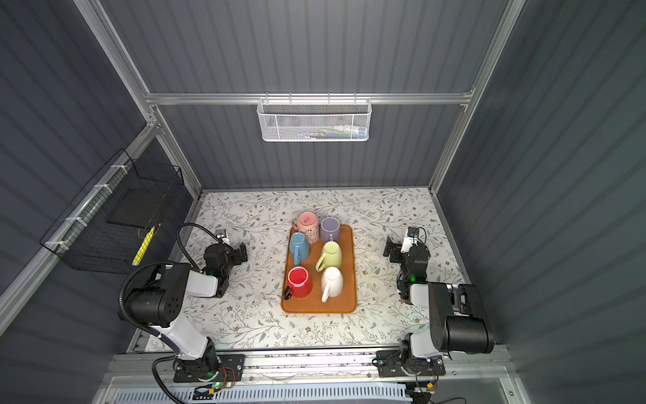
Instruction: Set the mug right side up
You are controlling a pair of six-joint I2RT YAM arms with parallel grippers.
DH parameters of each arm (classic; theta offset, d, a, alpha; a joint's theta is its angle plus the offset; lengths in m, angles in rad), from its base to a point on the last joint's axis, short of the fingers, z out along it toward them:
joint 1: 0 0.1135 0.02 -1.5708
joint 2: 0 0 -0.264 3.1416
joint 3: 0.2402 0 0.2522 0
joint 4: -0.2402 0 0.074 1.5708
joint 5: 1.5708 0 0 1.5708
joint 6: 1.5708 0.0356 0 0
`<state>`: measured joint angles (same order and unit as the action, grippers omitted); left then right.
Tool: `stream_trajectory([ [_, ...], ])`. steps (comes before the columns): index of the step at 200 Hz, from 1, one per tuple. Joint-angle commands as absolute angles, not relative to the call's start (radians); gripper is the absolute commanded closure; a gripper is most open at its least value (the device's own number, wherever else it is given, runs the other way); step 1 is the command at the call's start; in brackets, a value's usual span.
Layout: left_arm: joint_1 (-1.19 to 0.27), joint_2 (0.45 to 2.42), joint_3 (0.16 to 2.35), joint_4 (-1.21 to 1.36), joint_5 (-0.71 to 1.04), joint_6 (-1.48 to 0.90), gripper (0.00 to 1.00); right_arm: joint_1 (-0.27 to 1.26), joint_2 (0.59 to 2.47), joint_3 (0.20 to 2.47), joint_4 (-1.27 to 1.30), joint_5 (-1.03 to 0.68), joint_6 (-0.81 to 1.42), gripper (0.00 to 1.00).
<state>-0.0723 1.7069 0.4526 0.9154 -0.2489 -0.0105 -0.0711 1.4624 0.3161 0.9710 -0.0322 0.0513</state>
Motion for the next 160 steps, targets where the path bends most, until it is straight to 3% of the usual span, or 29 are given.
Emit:
stream_trajectory([
  [1,-0.069,1.717,0.466,0.922,-0.238,-0.006,0.00,-0.069,1.459,0.330,0.967,-0.042,0.047,0.01],
  [160,-0.069,1.715,0.465,0.918,-0.222,-0.003,0.03,-0.089,1.462,0.339,0.956,-0.079,0.061,0.01],
])
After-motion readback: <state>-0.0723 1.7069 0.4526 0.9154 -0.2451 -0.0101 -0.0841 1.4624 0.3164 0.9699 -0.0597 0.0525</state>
